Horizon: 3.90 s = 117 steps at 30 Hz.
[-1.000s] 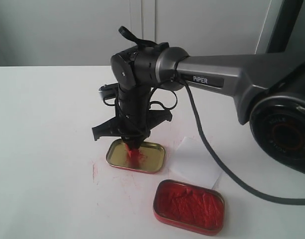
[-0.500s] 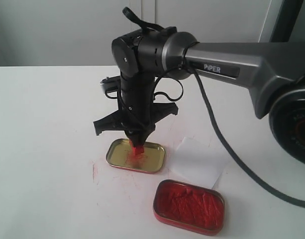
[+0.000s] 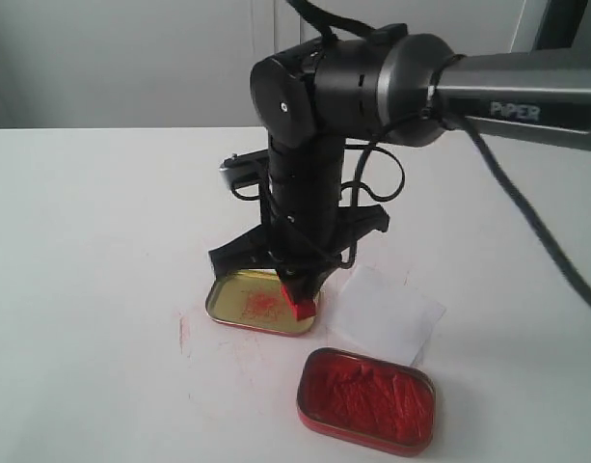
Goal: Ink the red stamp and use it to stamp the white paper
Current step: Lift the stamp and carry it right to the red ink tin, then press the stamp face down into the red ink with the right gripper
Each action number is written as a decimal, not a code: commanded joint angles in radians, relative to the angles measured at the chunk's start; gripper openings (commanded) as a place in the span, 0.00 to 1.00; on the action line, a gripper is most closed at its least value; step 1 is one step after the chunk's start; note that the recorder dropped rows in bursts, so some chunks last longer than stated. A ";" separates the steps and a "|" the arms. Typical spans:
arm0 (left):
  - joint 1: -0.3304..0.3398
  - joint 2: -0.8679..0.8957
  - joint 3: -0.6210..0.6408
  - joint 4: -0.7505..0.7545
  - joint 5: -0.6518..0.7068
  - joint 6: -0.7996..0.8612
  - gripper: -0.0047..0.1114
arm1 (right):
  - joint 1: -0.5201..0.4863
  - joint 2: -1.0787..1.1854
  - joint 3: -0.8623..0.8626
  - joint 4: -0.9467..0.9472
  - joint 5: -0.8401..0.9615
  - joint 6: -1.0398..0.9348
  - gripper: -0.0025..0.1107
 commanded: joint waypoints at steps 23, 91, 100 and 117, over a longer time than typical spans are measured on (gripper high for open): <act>0.002 -0.003 0.003 -0.003 -0.004 0.003 0.04 | -0.039 -0.330 0.521 -0.017 -0.191 -0.089 0.02; 0.002 -0.003 0.003 -0.003 -0.004 0.003 0.04 | -0.076 -0.199 0.759 -0.086 -0.452 -0.079 0.02; 0.002 -0.003 0.003 -0.003 -0.004 0.003 0.04 | -0.076 -0.271 0.759 -0.086 -0.452 -0.078 0.02; 0.002 -0.003 0.003 -0.003 -0.004 0.003 0.04 | -0.076 -0.390 0.759 -0.086 -0.454 -0.056 0.02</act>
